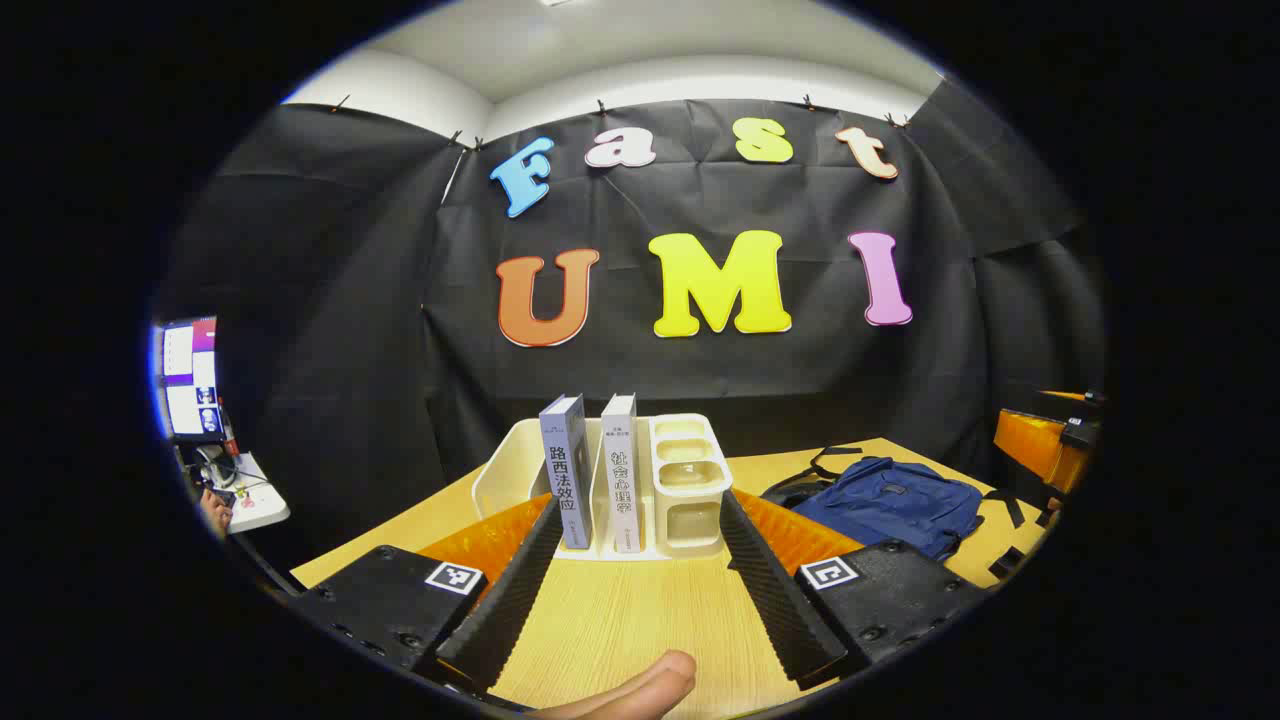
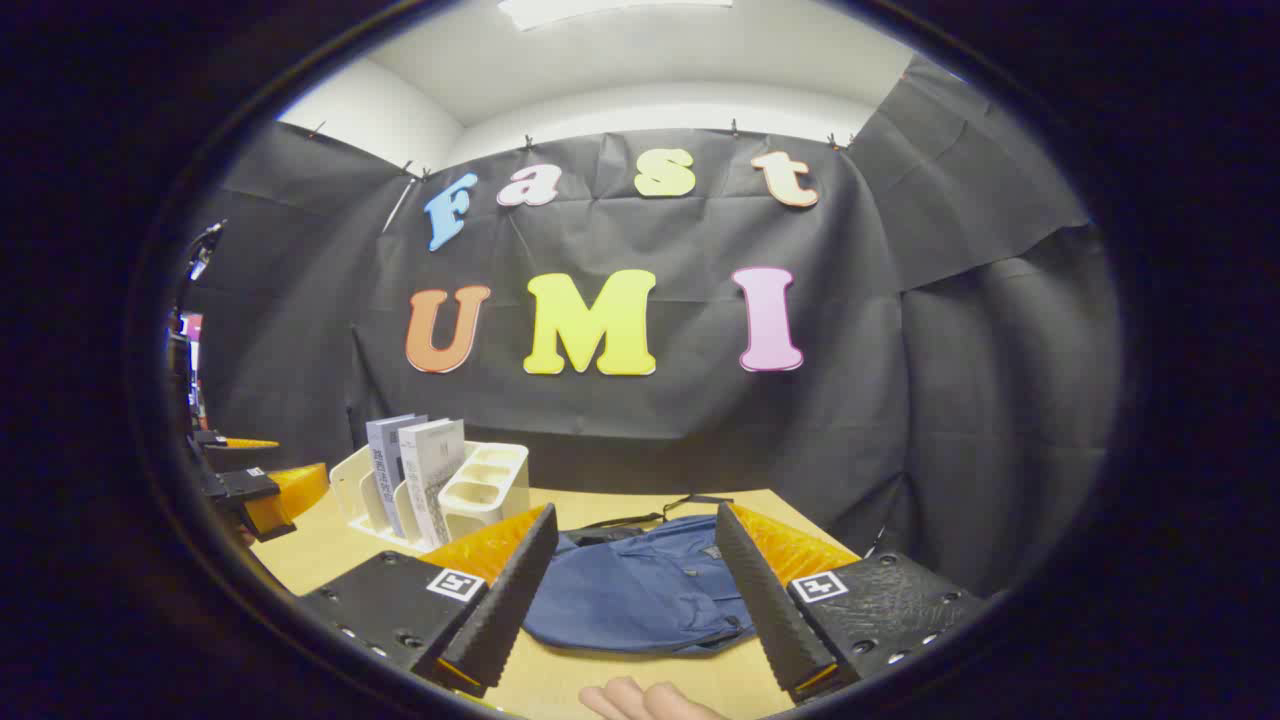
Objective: Open the schoolbag, grab two books from the bookshelf and put them into the schoolbag.
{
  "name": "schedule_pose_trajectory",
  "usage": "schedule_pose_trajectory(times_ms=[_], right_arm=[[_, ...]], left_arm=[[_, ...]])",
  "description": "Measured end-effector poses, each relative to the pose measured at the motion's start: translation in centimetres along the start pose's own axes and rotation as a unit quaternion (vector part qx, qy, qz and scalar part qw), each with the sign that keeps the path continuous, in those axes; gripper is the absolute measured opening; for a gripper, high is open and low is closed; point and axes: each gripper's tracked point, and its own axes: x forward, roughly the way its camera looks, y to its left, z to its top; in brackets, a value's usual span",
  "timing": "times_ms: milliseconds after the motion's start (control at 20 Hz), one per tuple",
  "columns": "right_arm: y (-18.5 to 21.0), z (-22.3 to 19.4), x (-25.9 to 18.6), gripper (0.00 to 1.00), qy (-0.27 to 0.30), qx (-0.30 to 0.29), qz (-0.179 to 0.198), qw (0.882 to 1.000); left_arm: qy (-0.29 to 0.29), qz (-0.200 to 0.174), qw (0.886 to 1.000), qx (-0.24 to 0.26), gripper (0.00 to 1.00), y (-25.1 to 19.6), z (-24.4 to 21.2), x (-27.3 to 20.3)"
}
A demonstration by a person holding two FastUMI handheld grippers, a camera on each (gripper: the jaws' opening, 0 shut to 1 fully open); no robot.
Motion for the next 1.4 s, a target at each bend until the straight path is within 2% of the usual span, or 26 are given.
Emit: schedule_pose_trajectory(times_ms=[100,150,200,300,400,450,650,700,800,850,1000,1100,1350,1400], right_arm=[[-0.3,0.1,-0.2,0.95,0.002,-0.003,-0.014,1.000],[-0.5,0.2,-0.3,0.97,0.001,-0.006,-0.021,1.000],[-0.7,0.3,-0.4,0.93,0.000,-0.011,-0.028,1.000],[-1.3,-0.1,-0.8,0.95,0.005,-0.019,-0.043,0.999],[-1.9,-0.6,-0.9,0.98,0.014,-0.022,-0.049,0.998],[-2.4,-1.0,-1.1,0.95,0.019,-0.025,-0.052,0.998],[-2.9,-2.0,-1.4,0.95,0.034,-0.035,-0.053,0.997],[-3.0,-2.3,-1.3,0.93,0.039,-0.037,-0.054,0.997],[-3.0,-2.7,-1.1,0.98,0.046,-0.042,-0.057,0.996],[-3.0,-2.8,-1.0,0.95,0.048,-0.045,-0.058,0.996],[-2.1,-3.3,-0.9,0.98,0.052,-0.056,-0.054,0.996],[-1.0,-4.1,-0.5,0.95,0.062,-0.064,-0.047,0.995],[3.4,-7.5,0.8,0.98,0.104,-0.101,-0.008,0.989],[4.6,-8.4,1.1,0.93,0.111,-0.112,0.000,0.987]], left_arm=[[-0.004,0.002,1.000,-0.001,0.99,0.7,0.4,-0.2],[-0.002,0.005,1.000,-0.006,0.99,1.2,0.2,-0.2],[-0.001,0.010,1.000,-0.015,0.99,1.8,0.3,-0.2],[-0.002,0.004,1.000,-0.024,0.99,2.0,0.5,-0.2],[-0.001,0.002,1.000,-0.022,0.99,2.2,0.5,-0.2],[-0.002,0.004,1.000,-0.020,0.99,2.4,0.5,-0.2],[0.009,0.001,1.000,-0.026,0.99,2.5,-0.1,0.1],[0.014,-0.001,1.000,-0.028,0.99,2.4,-0.3,0.3],[0.020,0.004,0.999,-0.032,0.99,2.7,-0.5,0.3],[0.020,0.002,0.999,-0.029,0.99,2.5,-0.5,0.2],[0.026,0.009,0.999,-0.029,0.99,2.4,-0.9,0.5],[0.032,0.001,0.999,-0.024,1.00,1.6,-1.2,0.7],[0.035,0.007,0.999,-0.004,0.99,2.0,-1.3,0.6],[0.032,0.007,0.999,-0.001,0.99,2.1,-1.2,0.6]])
